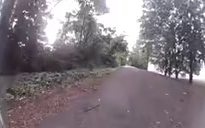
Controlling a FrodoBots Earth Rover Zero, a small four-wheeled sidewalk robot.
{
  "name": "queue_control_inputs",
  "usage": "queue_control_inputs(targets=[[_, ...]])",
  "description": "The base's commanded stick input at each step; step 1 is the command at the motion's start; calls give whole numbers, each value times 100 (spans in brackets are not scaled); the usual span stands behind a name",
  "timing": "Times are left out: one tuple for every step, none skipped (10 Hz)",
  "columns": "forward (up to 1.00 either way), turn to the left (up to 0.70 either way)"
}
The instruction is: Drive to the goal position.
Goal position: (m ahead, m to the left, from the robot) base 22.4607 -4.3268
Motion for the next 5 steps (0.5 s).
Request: queue_control_inputs(targets=[[70, -2], [70, -30], [70, -35], [70, -35], [70, -34]])
